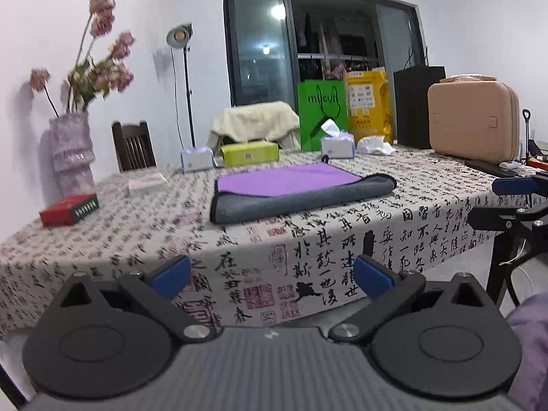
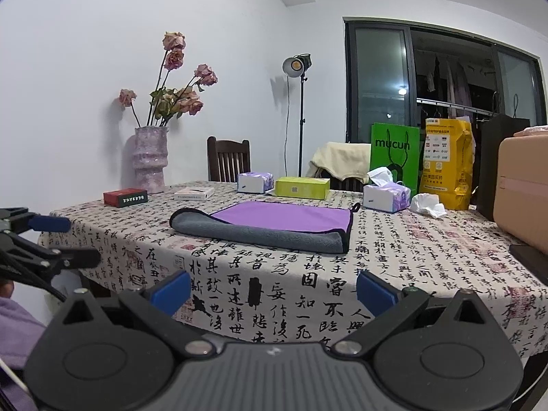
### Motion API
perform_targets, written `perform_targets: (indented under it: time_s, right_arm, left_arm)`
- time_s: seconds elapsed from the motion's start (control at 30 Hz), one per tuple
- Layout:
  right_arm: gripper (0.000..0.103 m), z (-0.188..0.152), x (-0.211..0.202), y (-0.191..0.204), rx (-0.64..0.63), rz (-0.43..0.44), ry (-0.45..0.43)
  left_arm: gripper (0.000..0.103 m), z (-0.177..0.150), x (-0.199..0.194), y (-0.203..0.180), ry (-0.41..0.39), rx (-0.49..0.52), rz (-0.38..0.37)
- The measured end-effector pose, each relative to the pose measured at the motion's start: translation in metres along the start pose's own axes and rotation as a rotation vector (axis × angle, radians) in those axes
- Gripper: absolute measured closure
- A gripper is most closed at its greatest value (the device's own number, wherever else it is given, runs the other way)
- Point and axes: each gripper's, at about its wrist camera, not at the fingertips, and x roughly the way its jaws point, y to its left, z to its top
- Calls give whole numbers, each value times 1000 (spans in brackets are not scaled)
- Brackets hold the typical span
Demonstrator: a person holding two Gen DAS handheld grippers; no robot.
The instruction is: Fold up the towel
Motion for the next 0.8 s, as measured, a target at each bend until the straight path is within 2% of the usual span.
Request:
perform_targets:
  time_s: [0.3, 0.8]
  right_arm:
    - [0, 8, 32, -10, 7, -20, -7]
    - [0, 23, 99, -47, -15, -82, 51]
  left_arm:
    - [0, 7, 40, 11, 44, -59, 2]
    - [0, 40, 104, 30, 61, -38, 11]
